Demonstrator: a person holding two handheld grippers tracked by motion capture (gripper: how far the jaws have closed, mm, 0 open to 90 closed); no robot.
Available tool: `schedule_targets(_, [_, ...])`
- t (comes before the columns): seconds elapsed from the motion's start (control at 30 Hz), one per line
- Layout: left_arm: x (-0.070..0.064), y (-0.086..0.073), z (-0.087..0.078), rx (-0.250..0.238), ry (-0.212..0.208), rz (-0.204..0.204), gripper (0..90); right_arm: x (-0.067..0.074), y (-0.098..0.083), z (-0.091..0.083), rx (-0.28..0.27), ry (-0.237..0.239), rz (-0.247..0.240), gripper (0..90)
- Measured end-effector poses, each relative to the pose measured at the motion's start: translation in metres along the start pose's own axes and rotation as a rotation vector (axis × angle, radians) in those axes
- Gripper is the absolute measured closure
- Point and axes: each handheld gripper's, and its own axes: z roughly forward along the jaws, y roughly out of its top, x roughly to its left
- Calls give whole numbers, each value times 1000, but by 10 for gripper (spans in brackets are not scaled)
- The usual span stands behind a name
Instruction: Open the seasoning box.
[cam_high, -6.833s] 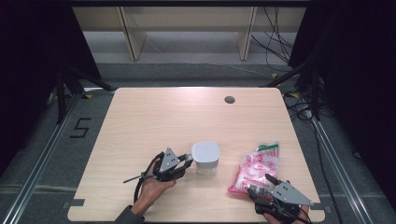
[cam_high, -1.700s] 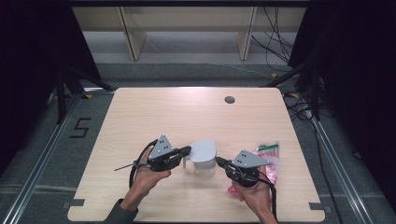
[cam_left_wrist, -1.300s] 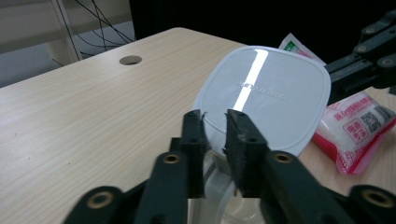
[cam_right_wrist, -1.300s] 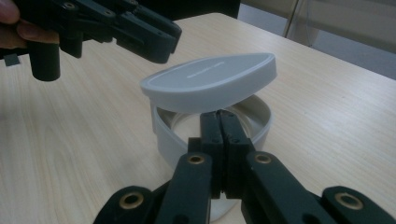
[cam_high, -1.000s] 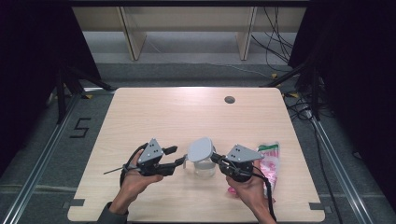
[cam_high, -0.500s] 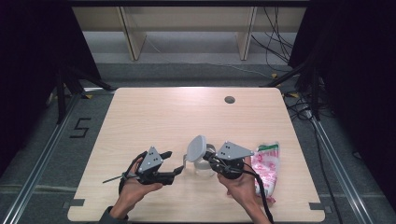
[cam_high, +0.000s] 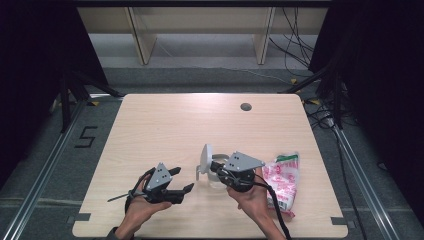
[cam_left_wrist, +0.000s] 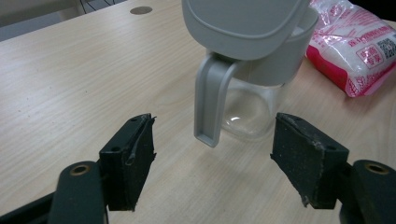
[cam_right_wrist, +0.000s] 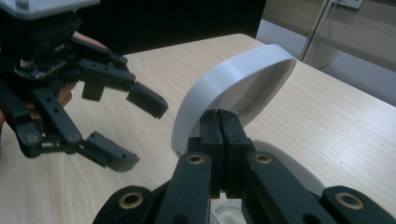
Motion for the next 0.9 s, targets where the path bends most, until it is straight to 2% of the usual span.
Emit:
schedule_targets(0.03, [-2,-2,2,21,0,19,287,0,0,-1,-2,0,6,900])
schedule_targets(0.07, [-2,-2,2,21,0,19,285,0,0,-1,-2,0,6,900])
schedule_targets(0.13, [-5,-5,6,17,-12,-1,282,2,0,-1,4,1,13,900])
schedule_targets(0.17, [-4,-5,5,36,-2,21,280,1,0,-1,0,-1,6,900])
schedule_targets(0.27, [-6,-5,5,22,-4,8,274,0,0,-3,-1,12,17,897])
schedule_targets(0.3, [-6,-5,4,8,-13,9,274,-5,-1,-11,-5,-26,-2,882])
schedule_targets(0.4, [-8,-6,3,10,-10,-1,270,-11,-4,-19,-17,-43,13,867])
schedule_targets(0.43, [-8,-6,3,11,-6,-1,265,-20,-10,-33,-17,-75,32,844])
schedule_targets(0.47, [-8,-7,3,8,-8,-7,262,-24,-13,-40,-17,-90,44,832])
schedule_targets(0.5, [-9,-8,3,6,-9,-9,259,-26,-17,-47,-6,-93,84,818])
schedule_targets(0.53, [-9,-8,3,6,-9,-9,257,-26,-17,-47,-6,-93,84,818])
schedule_targets(0.57, [-8,-8,3,12,-11,-3,251,-35,-24,-60,-11,-124,82,786])
schedule_targets(0.6, [-8,-8,3,12,-11,-3,249,-35,-24,-60,-11,-124,82,786])
schedule_targets(0.67, [-9,-9,2,8,-10,-8,247,-45,-35,-78,-17,-178,132,754])
schedule_targets(0.7, [-9,-9,3,5,-9,-16,246,-48,-39,-82,-16,-201,127,748])
schedule_targets(0.77, [-8,-10,2,19,1,0,239,-53,-49,-92,-3,-211,163,722])
schedule_targets(0.8, [-8,-10,2,19,1,0,236,-54,-52,-94,-9,-234,173,704])
schedule_targets(0.83, [-10,-10,3,2,-10,-22,236,-56,-58,-99,-3,-246,192,683])
schedule_targets(0.87, [-10,-10,3,9,-8,-11,236,-56,-58,-99,-3,-246,192,683])
schedule_targets(0.9, [-11,-11,3,10,0,-17,233,-58,-66,-105,-9,-265,214,623])
